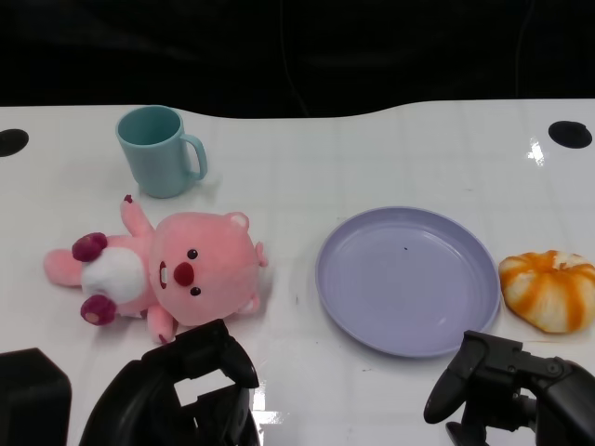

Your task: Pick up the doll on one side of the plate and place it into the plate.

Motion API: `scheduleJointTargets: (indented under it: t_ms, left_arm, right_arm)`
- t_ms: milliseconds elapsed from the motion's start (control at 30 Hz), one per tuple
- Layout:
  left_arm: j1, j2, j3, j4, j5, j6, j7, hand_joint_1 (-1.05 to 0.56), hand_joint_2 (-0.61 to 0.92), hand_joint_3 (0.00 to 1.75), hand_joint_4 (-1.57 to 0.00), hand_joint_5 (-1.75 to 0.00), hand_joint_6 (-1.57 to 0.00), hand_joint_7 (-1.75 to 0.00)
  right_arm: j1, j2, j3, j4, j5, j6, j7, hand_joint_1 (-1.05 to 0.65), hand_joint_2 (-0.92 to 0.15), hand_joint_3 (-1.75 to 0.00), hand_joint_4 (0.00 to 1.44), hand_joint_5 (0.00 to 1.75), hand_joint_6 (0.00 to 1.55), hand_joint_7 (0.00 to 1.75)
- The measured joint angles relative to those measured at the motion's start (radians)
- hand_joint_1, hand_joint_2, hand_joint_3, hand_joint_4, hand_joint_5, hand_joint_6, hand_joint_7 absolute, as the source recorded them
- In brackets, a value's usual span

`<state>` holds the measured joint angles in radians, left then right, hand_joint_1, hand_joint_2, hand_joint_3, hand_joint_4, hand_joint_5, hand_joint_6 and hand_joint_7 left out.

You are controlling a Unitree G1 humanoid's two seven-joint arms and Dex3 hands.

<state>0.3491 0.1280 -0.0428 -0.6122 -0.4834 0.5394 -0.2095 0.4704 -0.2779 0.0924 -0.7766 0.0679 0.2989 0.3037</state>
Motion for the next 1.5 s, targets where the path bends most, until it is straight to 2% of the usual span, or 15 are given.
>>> scheduleJointTargets:
  t_ms: [767, 967, 1033, 1067, 1167, 1200, 1267, 1300, 1400, 1500]
  left_arm:
    - [-0.001, 0.0, 0.001, 0.002, 0.008, -0.005, 0.002, -0.21, 0.44, 1.26, -0.82, -1.75, -0.73, -1.53]
    - [-0.003, -0.001, 0.002, 0.005, 0.02, -0.032, 0.002, -0.19, 0.42, 1.33, -0.77, -1.59, -0.75, -1.28]
    - [-0.009, -0.003, 0.005, 0.007, 0.033, -0.046, 0.002, -0.2, 0.41, 1.31, -0.75, -1.48, -0.75, -1.13]
    - [-0.014, -0.003, 0.008, 0.007, 0.04, -0.048, 0.003, -0.21, 0.42, 1.29, -0.73, -1.44, -0.74, -1.08]
    - [-0.025, 0.002, 0.016, 0.02, 0.076, -0.095, 0.001, -0.25, 0.56, 1.01, -0.62, -1.26, -0.68, -0.84]
    - [-0.028, 0.011, 0.018, 0.028, 0.1, -0.121, -0.002, -0.27, 0.65, 0.85, -0.55, -1.19, -0.65, -0.71]
    - [-0.033, 0.039, 0.021, 0.043, 0.146, -0.171, -0.012, -0.28, 0.72, 0.68, -0.5, -1.12, -0.64, -0.57]
    - [-0.035, 0.05, 0.022, 0.045, 0.169, -0.189, -0.014, -0.28, 0.78, 0.54, -0.45, -1.07, -0.61, -0.46]
    - [-0.04, 0.075, 0.022, 0.049, 0.215, -0.237, -0.023, -0.3, 0.86, 0.37, -0.39, -1.01, -0.59, -0.33]
    - [-0.047, 0.108, 0.016, 0.052, 0.308, -0.304, -0.027, -0.45, 0.91, 0.19, -0.27, -0.9, -0.49, -0.2]
  right_arm:
    - [-0.006, 0.0, -0.001, 0.001, -0.002, -0.001, 0.001, -0.14, -0.59, -1.03, 0.64, 1.68, 0.56, 1.38]
    - [-0.011, 0.0, 0.0, 0.004, -0.001, -0.001, 0.001, -0.14, -0.59, -1.05, 0.63, 1.69, 0.55, 1.38]
    - [-0.017, 0.0, 0.001, 0.006, -0.001, -0.001, 0.001, -0.14, -0.58, -1.05, 0.63, 1.69, 0.55, 1.38]
    - [-0.019, 0.0, 0.002, 0.007, -0.002, -0.001, 0.001, -0.14, -0.58, -1.05, 0.63, 1.69, 0.55, 1.39]
    - [-0.027, 0.0, 0.011, 0.014, -0.008, -0.002, 0.0, -0.14, -0.58, -1.05, 0.63, 1.69, 0.55, 1.39]
    - [-0.029, 0.001, 0.015, 0.016, -0.009, -0.002, -0.001, -0.14, -0.58, -1.05, 0.63, 1.69, 0.56, 1.39]
    - [-0.031, 0.001, 0.021, 0.019, -0.012, -0.001, -0.002, -0.15, -0.58, -1.05, 0.64, 1.69, 0.56, 1.38]
    - [-0.032, 0.001, 0.021, 0.02, -0.012, -0.001, -0.002, -0.15, -0.58, -1.04, 0.63, 1.69, 0.56, 1.38]
    - [-0.035, 0.001, 0.021, 0.021, -0.012, -0.001, -0.002, -0.15, -0.59, -1.04, 0.63, 1.69, 0.56, 1.38]
    - [-0.035, 0.001, 0.021, 0.023, -0.012, -0.002, -0.002, -0.15, -0.59, -1.03, 0.62, 1.69, 0.55, 1.38]
